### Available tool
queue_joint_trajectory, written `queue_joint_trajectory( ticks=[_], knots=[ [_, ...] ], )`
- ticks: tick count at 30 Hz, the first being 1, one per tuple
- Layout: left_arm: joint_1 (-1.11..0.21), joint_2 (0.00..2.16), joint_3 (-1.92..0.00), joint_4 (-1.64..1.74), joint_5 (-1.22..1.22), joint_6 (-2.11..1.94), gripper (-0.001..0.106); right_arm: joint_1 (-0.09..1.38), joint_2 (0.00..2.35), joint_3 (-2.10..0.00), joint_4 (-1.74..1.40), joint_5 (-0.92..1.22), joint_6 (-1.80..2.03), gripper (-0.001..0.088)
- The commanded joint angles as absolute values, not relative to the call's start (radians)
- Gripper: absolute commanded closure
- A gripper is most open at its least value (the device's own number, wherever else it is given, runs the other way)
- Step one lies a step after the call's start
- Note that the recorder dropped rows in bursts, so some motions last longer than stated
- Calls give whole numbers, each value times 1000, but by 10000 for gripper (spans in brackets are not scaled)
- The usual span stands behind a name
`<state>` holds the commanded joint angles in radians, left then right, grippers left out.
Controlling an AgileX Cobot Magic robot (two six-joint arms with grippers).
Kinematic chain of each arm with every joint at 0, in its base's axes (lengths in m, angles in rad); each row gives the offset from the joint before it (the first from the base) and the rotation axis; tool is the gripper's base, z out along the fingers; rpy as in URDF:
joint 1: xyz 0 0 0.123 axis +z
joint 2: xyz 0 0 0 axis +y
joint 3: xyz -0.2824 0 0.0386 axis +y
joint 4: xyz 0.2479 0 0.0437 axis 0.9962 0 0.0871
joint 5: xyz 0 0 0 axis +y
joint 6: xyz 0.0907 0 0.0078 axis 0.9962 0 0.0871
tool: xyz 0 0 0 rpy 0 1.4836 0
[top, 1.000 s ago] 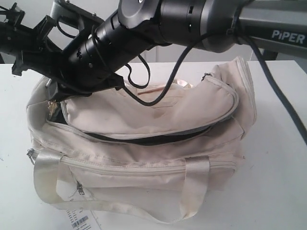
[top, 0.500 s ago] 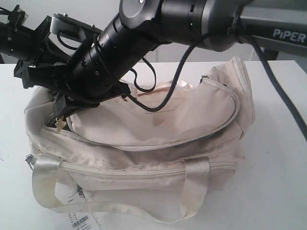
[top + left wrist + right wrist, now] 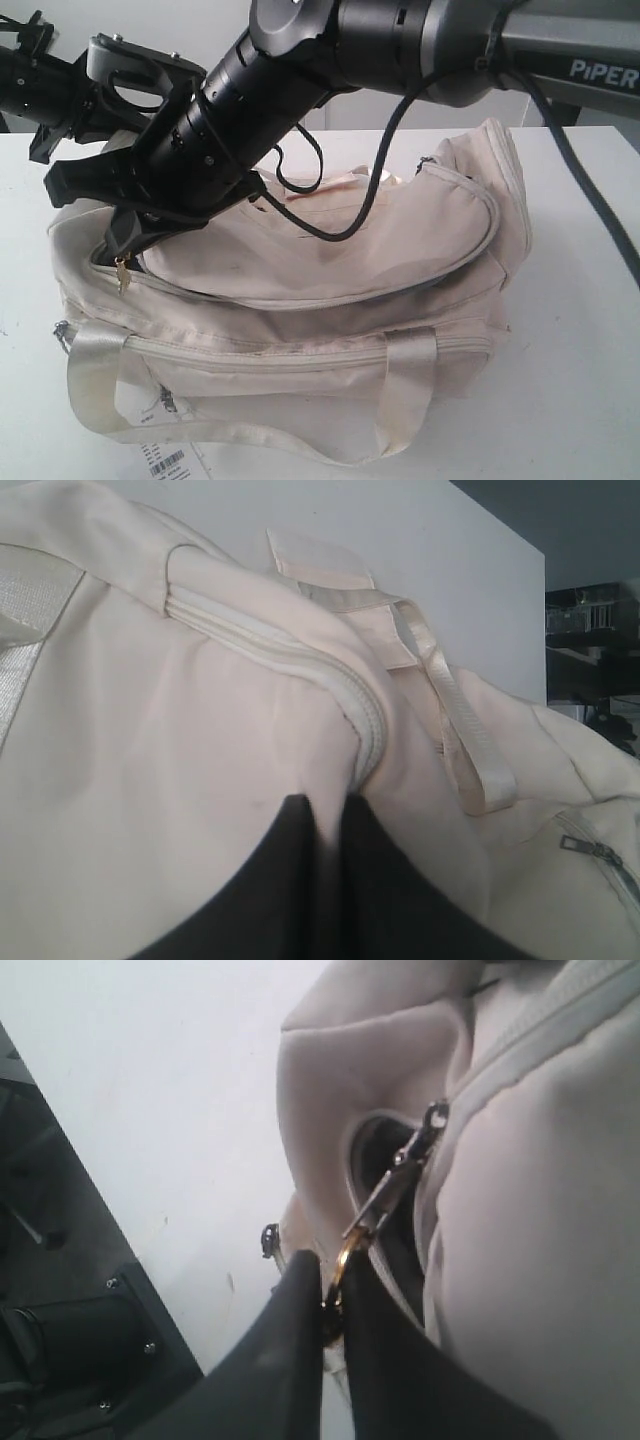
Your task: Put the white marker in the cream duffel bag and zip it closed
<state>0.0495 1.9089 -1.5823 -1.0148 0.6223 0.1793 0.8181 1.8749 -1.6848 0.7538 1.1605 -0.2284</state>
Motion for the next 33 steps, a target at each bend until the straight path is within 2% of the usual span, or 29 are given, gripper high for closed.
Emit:
queue_joint_trajectory(
  ticks=[12, 26, 27, 29, 33],
  knots=[
    [50, 1909, -1582, -1015, 615, 179, 1053, 818, 1875, -1685, 754, 1209, -251, 868],
    [50, 1909, -1582, -1004, 638, 224, 1047, 818, 1875, -1685, 722, 1170, -265, 868],
    [50, 1909, -1582, -999, 640, 224, 1016, 818, 1875, -1685, 722, 1168, -268, 868],
    [50, 1909, -1582, -999, 643, 224, 885, 816, 1875, -1685, 722, 1163, -268, 868],
    [50, 1905, -1582, -990, 658, 224, 426, 816, 1875, -1685, 721, 1133, -284, 868]
  ],
)
